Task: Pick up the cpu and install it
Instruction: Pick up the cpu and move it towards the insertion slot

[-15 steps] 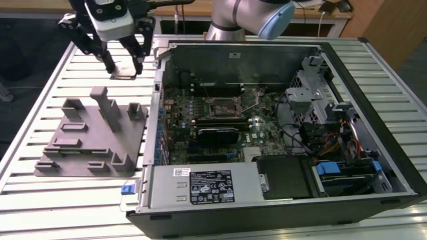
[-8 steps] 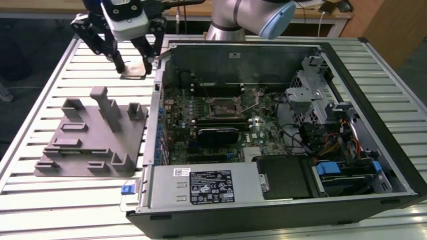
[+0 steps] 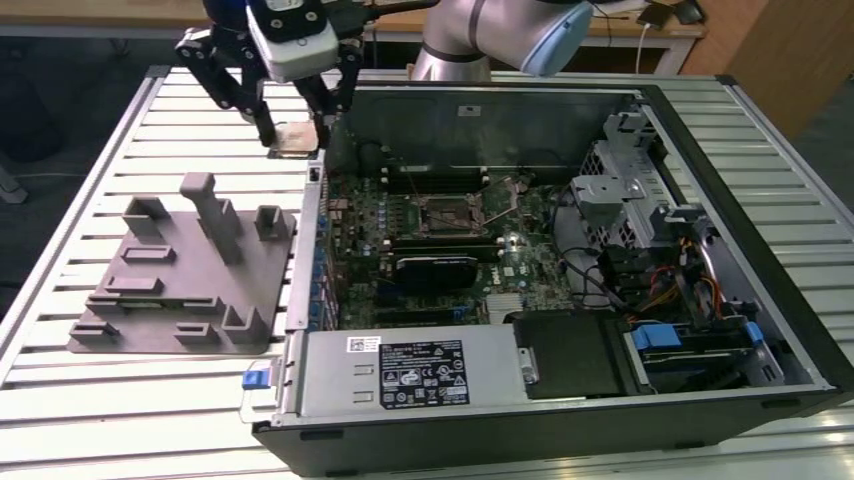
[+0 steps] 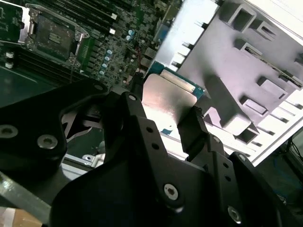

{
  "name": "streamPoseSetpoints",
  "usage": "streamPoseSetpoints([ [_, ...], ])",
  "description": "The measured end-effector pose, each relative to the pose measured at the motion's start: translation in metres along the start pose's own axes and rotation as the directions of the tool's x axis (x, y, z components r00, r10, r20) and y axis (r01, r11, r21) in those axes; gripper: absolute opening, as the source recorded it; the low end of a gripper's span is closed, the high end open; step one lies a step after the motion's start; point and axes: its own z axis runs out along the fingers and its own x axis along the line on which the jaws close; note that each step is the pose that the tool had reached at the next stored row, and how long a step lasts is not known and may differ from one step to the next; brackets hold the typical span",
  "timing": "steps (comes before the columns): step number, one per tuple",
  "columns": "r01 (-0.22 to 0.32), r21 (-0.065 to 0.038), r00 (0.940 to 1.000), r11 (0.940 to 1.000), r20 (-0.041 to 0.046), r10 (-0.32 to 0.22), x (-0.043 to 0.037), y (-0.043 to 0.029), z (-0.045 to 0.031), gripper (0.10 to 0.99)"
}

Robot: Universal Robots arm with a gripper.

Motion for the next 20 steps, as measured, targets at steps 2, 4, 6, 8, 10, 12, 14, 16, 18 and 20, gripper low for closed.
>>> streamPoseSetpoints([
  [2,0.0,0.0,1.0,1.0,-0.0001,0.0,-0.0062,0.0005,0.0001,0.541],
  [4,0.0,0.0,1.0,1.0,0.0,0.0,-0.0123,0.0009,0.0002,0.541],
  [6,0.0,0.0,1.0,1.0,0.0,0.0,-0.0182,0.0014,0.0004,0.541],
  [8,0.0,0.0,1.0,1.0,-0.0001,0.0,-0.0243,0.0019,0.0004,0.541],
  [10,0.0,0.0,1.0,1.0,0.0,0.0,-0.0303,0.0023,0.0006,0.541],
  [12,0.0,0.0,1.0,1.0,-0.0001,0.0,-0.0364,0.0028,0.0007,0.541],
  [14,0.0,0.0,1.0,1.0,-0.0001,0.0,-0.0434,0.0033,0.0009,0.541],
  [16,0.0,0.0,1.0,1.0,-0.0001,0.0,-0.051,0.0039,0.001,0.541],
  [18,0.0,0.0,1.0,1.0,-0.0001,0.0,-0.0582,0.0045,0.0012,0.541],
  [20,0.0,0.0,1.0,1.0,-0.0001,0.0,-0.0656,0.005,0.0013,0.541],
])
